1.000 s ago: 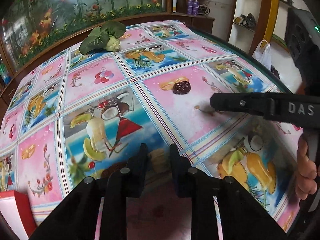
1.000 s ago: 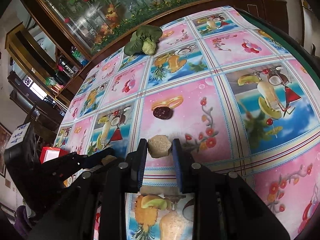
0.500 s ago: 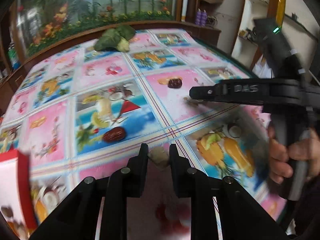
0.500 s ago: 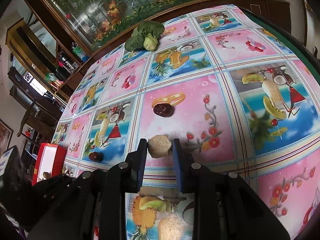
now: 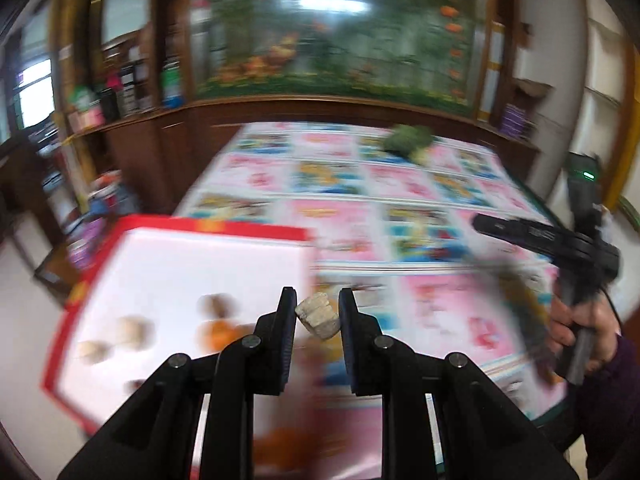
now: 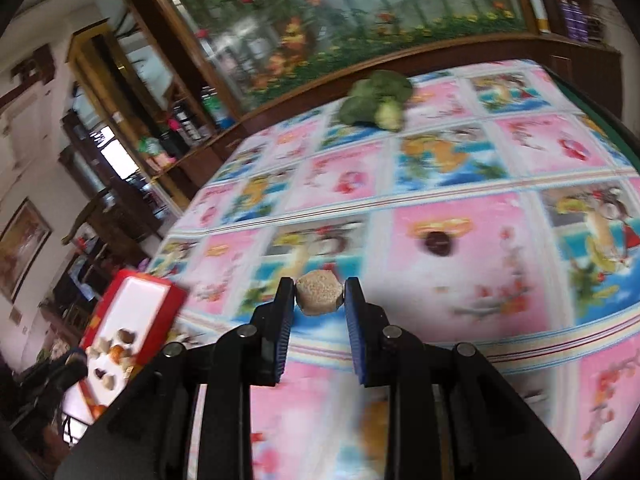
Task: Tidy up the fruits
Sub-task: 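Carry both cubes over the red tray and open both tools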
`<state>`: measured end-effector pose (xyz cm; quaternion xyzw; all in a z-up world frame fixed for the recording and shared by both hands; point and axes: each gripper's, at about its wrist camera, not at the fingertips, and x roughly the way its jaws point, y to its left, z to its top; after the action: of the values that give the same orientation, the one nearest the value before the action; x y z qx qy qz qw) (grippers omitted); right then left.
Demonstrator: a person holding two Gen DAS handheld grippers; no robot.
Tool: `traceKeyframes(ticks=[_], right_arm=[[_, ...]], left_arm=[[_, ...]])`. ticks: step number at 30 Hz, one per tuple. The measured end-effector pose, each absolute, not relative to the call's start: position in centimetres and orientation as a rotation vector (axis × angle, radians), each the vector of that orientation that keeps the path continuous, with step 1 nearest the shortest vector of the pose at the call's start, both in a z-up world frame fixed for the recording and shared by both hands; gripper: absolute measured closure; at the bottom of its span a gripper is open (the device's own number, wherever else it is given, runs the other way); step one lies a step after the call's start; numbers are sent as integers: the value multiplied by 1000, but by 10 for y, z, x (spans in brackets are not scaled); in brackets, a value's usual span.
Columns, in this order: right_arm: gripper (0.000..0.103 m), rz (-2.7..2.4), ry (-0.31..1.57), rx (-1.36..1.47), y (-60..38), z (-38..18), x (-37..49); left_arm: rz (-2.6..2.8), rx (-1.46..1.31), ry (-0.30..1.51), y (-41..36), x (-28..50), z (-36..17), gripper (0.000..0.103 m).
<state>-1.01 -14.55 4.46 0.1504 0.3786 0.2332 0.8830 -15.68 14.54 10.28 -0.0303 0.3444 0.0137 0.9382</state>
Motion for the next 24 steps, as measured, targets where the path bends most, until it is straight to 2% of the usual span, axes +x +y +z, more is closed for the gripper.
traceKeyframes(ticks=[6,10,15,24], right_arm=[[75,710,819,247,-32,59,-25],[75,806,842,137,47,65,-31],[75,833,927,39,121,49,-26],[75,748,1075,-37,167,11,-8]], left_arm=[[193,-101,714,227,-150,107,83],[247,-126,773,264,-116,93,83],[253,-124,897,278,-76,67,83],[222,-77,1068,288,-54,32,83]])
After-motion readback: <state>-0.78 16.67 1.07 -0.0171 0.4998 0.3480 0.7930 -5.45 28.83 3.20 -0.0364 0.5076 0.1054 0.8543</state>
